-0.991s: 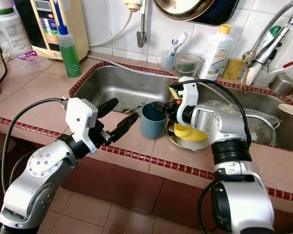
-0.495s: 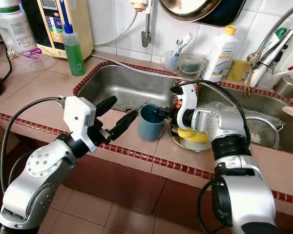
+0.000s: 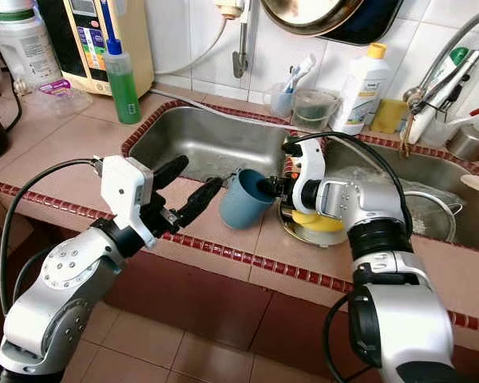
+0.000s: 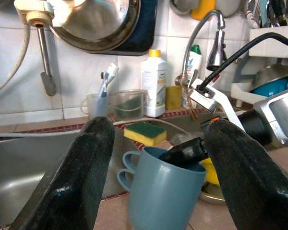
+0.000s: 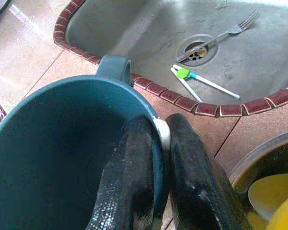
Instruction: Kitchen organization
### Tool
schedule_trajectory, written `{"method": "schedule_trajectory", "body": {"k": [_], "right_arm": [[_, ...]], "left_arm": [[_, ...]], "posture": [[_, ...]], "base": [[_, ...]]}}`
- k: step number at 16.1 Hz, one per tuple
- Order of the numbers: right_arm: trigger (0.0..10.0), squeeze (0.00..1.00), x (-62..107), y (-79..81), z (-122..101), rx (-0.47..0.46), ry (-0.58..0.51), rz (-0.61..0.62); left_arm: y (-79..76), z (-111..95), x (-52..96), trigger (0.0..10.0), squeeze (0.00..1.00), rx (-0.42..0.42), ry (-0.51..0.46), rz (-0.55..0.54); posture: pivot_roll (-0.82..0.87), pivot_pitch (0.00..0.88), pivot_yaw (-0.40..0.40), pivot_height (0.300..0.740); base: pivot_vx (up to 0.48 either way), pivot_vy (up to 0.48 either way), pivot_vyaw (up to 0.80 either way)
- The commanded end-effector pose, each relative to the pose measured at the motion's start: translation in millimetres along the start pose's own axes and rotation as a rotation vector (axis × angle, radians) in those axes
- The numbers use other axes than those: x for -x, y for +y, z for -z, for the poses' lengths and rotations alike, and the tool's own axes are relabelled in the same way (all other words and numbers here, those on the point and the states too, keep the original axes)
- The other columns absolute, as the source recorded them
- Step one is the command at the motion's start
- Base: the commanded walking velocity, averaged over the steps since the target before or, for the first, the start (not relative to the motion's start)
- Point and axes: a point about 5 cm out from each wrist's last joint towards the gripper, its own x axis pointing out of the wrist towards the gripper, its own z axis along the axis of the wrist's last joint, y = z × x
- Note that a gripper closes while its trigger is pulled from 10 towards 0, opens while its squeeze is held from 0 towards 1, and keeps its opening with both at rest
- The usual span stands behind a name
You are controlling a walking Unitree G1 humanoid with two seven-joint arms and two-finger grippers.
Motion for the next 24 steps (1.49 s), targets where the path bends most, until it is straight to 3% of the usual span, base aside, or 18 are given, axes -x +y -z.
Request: {"method": "schedule_trajectory", "body": {"k": [1,6,9,11,13,14,15,16,17,18,20,24], "right_arm": [[0.0,0.00,3.3,1.9,-12,0.010,-0.037,-0.006],[0.0,0.00,2.5,3.0,-17,-0.005,-0.097,-0.013],[0.0,0.00,6.9,8.0,-38,-0.012,-0.309,-0.027],[0.0,0.00,8.7,8.2,-44,-0.028,-0.386,-0.012],[0.2,0.00,17.0,15.1,-57,-0.010,-0.580,-0.054],[4.1,0.00,20.3,17.1,-60,0.019,-0.652,-0.050],[4.7,0.00,24.5,19.0,-61,0.051,-0.738,-0.035],[9.3,0.00,27.6,19.9,-59,0.078,-0.805,-0.002],[10.0,0.00,29.7,20.7,-56,0.125,-0.856,0.057],[10.0,0.00,32.4,23.7,-50,0.229,-0.908,0.128],[10.0,0.00,36.7,27.1,-43,0.296,-0.969,0.171],[10.0,0.00,39.1,29.5,-29,0.311,-1.008,0.240]], "left_arm": [[-1.2,-5,0.2,10.0,0.00,-0.005,-0.016,0.004],[0.0,-5,-0.4,10.0,0.00,0.003,-0.020,-0.011],[11.6,-1,-0.2,10.0,0.00,0.001,-0.004,-0.078],[15.7,1,-0.4,10.0,0.00,-0.007,0.010,-0.097],[29.5,3,0.4,10.0,0.00,-0.014,0.026,-0.174],[36.7,4,1.5,10.0,0.00,-0.010,0.028,-0.218],[44.0,5,3.0,10.0,0.00,-0.009,0.031,-0.261],[50.1,6,4.1,10.0,0.00,-0.017,0.034,-0.297],[56.2,8,5.2,10.0,0.00,-0.019,0.042,-0.335],[61.6,10,6.4,10.0,0.00,-0.018,0.044,-0.365],[63.7,12,6.0,10.0,0.00,-0.012,0.050,-0.362],[65.8,15,2.3,10.0,0.00,0.019,0.044,-0.360]], "posture": [[-0.07,0.051,-0.062,0.740],[-0.07,0.039,-0.062,0.740],[-0.07,0.034,-0.057,0.740],[-0.07,0.033,-0.057,0.740],[-0.06,0.035,-0.052,0.740],[-0.06,0.035,-0.052,0.740],[-0.06,0.034,-0.049,0.740],[-0.06,0.034,-0.048,0.740],[-0.06,0.034,-0.043,0.740],[-0.06,0.034,-0.038,0.740],[-0.07,0.033,-0.028,0.740],[-0.07,0.023,-0.012,0.740]], "base": [[0.000,0.000,0.00],[0.000,0.000,0.00],[0.000,0.000,0.00],[0.000,0.000,0.00],[0.000,0.000,0.00],[0.000,0.000,0.00],[0.000,0.000,0.00],[0.000,0.000,0.00],[0.000,0.000,0.00],[0.000,0.000,0.00],[0.000,0.000,0.00],[0.000,0.000,0.00]]}}
